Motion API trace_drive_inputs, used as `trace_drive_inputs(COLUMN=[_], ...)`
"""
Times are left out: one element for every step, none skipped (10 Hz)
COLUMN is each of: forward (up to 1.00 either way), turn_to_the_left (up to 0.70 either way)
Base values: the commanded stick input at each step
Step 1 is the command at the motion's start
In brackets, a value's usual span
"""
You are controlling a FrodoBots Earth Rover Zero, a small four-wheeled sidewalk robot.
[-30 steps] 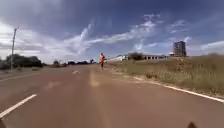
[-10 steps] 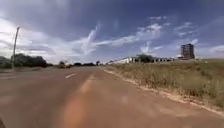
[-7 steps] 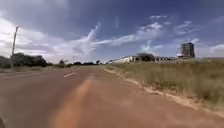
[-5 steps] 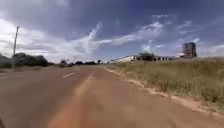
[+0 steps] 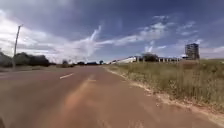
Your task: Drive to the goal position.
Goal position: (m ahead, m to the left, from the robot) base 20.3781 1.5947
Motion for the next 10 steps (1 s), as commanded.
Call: trace_drive_inputs(forward=[1.00, 1.00, 1.00, 1.00, 1.00, 1.00, 1.00, 1.00, 1.00, 1.00], turn_to_the_left=[0.15, 0.09, 0.03, 0.00, 0.00, 0.00, 0.00, 0.00, 0.00, 0.00])
